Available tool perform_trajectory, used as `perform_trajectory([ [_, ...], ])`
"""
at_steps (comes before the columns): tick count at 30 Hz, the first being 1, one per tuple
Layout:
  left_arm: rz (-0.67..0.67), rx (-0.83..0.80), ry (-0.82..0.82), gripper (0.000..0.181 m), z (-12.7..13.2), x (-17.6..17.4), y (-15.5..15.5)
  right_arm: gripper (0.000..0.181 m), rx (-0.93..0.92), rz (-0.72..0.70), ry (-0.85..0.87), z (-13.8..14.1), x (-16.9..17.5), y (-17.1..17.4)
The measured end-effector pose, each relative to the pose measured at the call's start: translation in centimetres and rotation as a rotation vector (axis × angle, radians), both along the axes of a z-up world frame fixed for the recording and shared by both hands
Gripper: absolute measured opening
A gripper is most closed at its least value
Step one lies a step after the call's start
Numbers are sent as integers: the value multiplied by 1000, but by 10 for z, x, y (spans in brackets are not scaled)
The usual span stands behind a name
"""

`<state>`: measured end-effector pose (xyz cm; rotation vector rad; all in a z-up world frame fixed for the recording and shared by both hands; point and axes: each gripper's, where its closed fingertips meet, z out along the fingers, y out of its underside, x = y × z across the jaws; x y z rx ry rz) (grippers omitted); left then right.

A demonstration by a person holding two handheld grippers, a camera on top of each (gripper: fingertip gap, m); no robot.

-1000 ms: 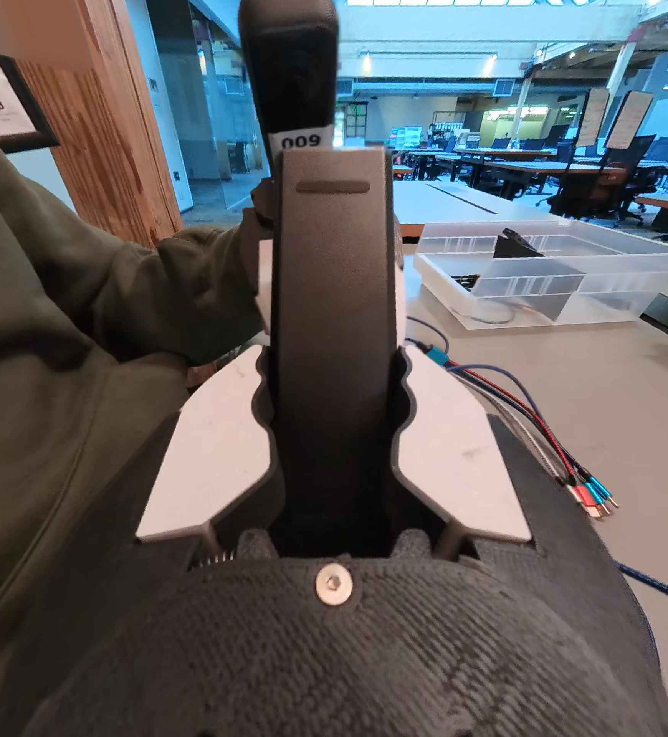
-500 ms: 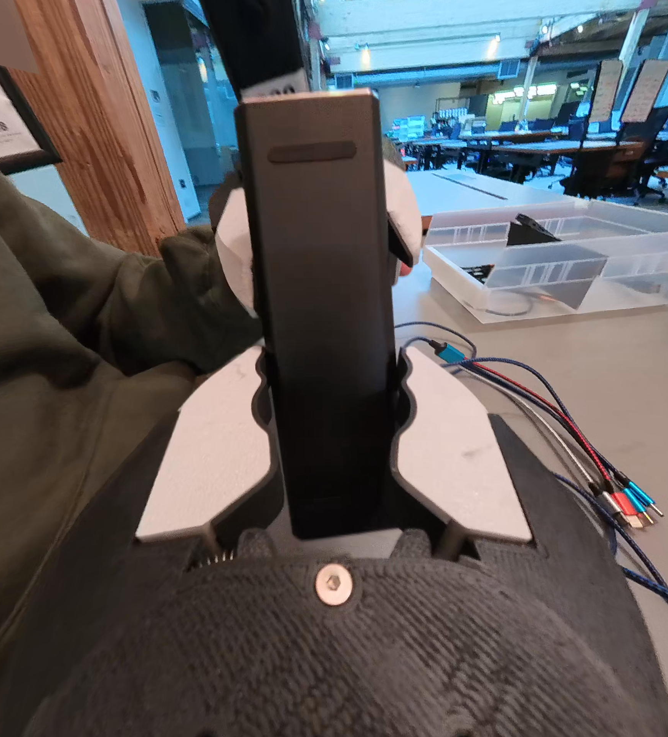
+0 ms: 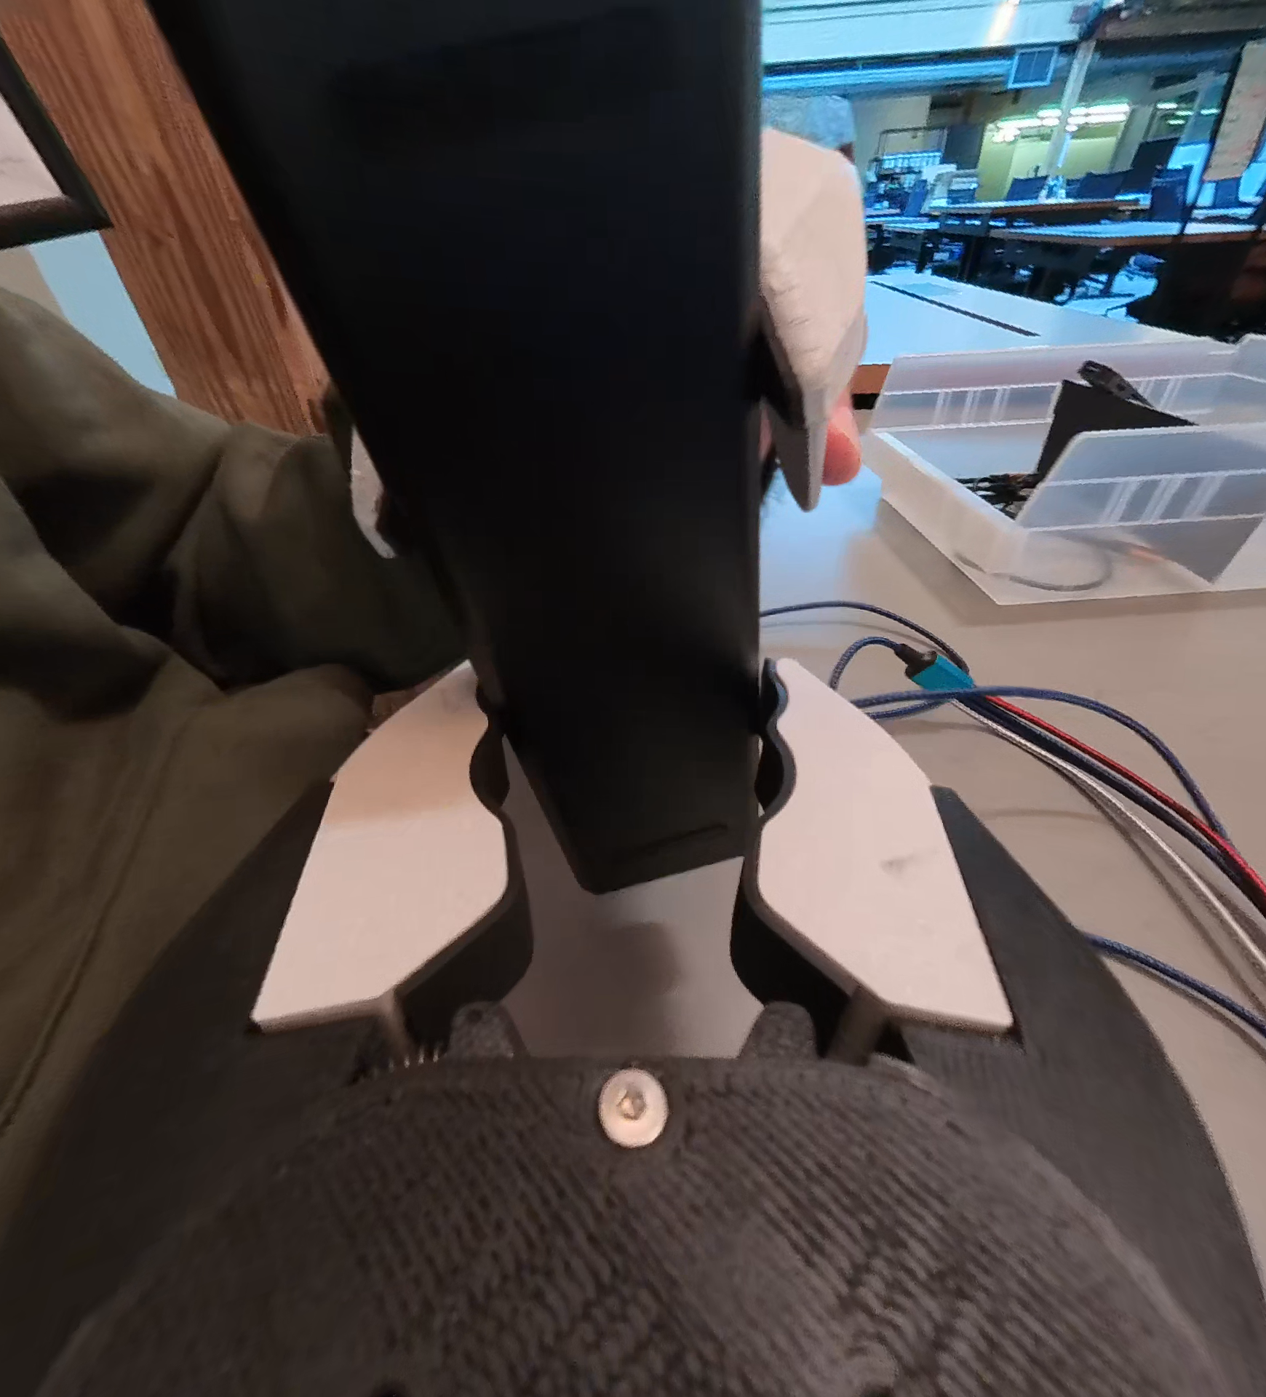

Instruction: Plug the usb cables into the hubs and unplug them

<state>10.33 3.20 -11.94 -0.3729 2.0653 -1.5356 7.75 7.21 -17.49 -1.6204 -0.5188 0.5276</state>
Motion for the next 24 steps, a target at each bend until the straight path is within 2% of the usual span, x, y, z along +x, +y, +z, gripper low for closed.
perform_trajectory([
  [3,-85,-20,-9,57,-2,-9,-6,64,28,37,-11,-1,-10,0],
  [9,-140,-39,-26,57,-1,-16,-10,62,68,49,-73,0,-15,-2],
  [14,-156,-36,-46,56,-1,-19,-8,63,65,47,-37,1,-17,0],
  [17,-185,-38,-66,56,0,-24,-8,65,131,83,35,19,-23,-5],
  [24,-172,-46,-61,57,0,-22,-6,63,120,54,-27,18,-19,-4],
])
